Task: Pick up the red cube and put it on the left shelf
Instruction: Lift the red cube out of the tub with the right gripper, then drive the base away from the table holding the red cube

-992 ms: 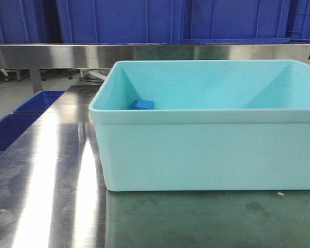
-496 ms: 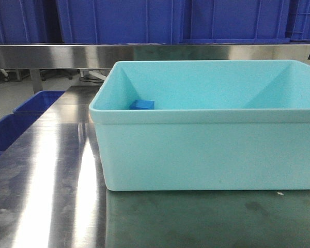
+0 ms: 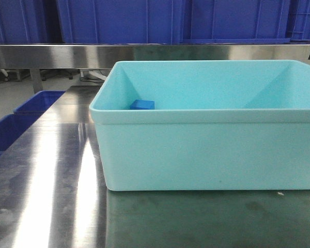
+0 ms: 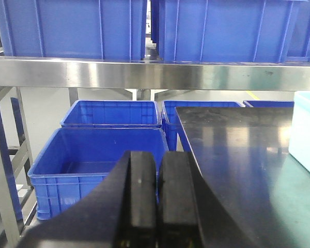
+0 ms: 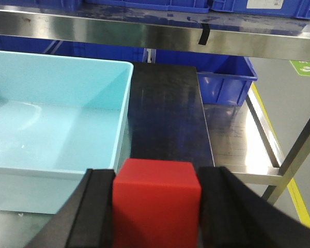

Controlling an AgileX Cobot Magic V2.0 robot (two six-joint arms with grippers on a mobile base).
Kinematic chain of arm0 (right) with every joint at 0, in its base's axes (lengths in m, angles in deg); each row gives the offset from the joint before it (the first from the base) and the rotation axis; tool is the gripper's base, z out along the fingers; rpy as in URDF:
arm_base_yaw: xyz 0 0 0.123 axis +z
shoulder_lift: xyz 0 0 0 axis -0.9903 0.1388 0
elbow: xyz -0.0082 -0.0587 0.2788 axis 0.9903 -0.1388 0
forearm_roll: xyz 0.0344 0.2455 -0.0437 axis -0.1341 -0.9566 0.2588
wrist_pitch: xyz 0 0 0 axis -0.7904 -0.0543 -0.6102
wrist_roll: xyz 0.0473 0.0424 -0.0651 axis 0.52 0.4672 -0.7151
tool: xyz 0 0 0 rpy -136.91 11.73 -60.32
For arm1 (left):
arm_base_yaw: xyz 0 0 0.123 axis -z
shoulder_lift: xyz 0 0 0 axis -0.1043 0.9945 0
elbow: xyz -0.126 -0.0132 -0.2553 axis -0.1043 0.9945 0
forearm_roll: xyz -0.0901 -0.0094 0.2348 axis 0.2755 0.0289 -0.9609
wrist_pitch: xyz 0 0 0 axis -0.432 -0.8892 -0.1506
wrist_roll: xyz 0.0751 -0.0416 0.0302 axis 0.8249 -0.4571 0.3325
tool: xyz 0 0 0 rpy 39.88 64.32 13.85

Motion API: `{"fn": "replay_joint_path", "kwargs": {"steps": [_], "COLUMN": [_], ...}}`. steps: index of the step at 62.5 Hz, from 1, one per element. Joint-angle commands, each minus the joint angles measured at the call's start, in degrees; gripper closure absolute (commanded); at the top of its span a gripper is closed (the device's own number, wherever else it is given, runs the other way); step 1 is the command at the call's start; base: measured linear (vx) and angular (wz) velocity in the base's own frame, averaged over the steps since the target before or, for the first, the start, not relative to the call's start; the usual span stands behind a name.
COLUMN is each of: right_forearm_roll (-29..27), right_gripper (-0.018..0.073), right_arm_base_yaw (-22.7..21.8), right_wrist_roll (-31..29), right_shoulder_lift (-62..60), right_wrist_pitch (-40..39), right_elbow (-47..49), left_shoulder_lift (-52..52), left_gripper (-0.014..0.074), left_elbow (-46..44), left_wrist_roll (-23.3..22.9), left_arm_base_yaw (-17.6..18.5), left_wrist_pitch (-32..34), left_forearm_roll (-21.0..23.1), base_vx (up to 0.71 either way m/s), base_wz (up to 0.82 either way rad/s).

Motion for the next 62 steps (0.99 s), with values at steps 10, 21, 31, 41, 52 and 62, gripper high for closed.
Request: {"fn": "replay_joint_path", "kwargs": {"steps": [10, 21, 31, 41, 52, 62], "right_forearm_roll": [1.9, 1.9, 1.9, 1.9, 1.9, 1.9], "right_gripper": [0.044, 0.044, 0.044, 0.044, 0.044, 0.044], "right_arm_base_yaw": [-0.4, -0.4, -0.4, -0.4, -0.4, -0.4], "right_wrist_roll": [-0.8, -0.8, -0.8, -0.8, -0.8, -0.8], "right_shoulder_lift": [0.8, 0.8, 0.8, 0.8, 0.8, 0.8], "right_wrist_pitch": [-4.1, -4.1, -4.1, -4.1, -4.1, -4.1], "right_elbow": [1.4, 1.4, 1.4, 1.4, 1.4, 1.4], "left_shoulder_lift": [-0.7, -0.7, -0.7, -0.7, -0.7, -0.7], "left_gripper": [0.0495, 0.0495, 0.0496, 0.0495, 0.0495, 0.0495], "left_elbow": [1.4, 1.4, 1.4, 1.4, 1.4, 1.4], "left_wrist_roll": [-0.3, -0.3, -0.3, -0.3, -0.3, -0.3], "left_arm_base_yaw": [0.3, 0.3, 0.3, 0.3, 0.3, 0.3], "left_wrist_pitch": [5.0, 5.0, 5.0, 5.0, 5.0, 5.0], "left_forearm_roll": [0.2, 0.2, 0.2, 0.2, 0.2, 0.2], "base_vx": [0.0, -0.05, -0.06, -0.07, -0.11, -0.12], "base_wz": [0.0, 0.07, 0.4, 0.56, 0.66, 0.73]}}
